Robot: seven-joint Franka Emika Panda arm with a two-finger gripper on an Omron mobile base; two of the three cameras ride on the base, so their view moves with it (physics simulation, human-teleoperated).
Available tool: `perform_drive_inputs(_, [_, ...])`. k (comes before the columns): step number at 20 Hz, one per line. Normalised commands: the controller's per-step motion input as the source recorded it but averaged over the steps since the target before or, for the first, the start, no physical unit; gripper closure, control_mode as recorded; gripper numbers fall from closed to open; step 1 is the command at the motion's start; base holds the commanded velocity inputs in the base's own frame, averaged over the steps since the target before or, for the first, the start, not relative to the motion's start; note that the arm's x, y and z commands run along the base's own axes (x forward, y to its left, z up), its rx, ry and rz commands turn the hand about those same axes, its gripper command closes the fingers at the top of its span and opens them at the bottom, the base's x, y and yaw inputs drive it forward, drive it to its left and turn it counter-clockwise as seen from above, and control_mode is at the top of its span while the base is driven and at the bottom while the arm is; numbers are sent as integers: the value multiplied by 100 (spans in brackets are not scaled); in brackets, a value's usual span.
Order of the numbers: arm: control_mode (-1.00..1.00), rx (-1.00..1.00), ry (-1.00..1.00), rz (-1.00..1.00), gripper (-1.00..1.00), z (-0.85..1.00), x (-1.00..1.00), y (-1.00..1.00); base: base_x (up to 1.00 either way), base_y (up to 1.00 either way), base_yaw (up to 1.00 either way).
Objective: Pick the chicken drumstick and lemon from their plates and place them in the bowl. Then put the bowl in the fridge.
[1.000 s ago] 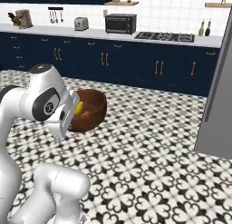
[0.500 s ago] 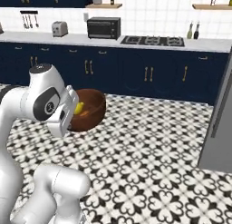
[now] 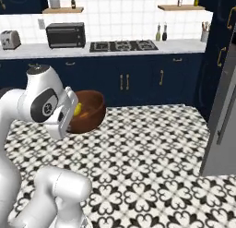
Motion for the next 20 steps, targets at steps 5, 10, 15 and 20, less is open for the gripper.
perform_drive_inputs(5, [100, 0, 0, 0, 100, 0, 0, 0, 100, 85, -60])
perform_drive_inputs(10, [100, 0, 0, 0, 100, 0, 0, 0, 100, 88, -61])
perform_drive_inputs(15, [100, 0, 0, 0, 100, 0, 0, 0, 100, 92, -60])
perform_drive_inputs(20, [100, 0, 0, 0, 100, 0, 0, 0, 100, 100, -57])
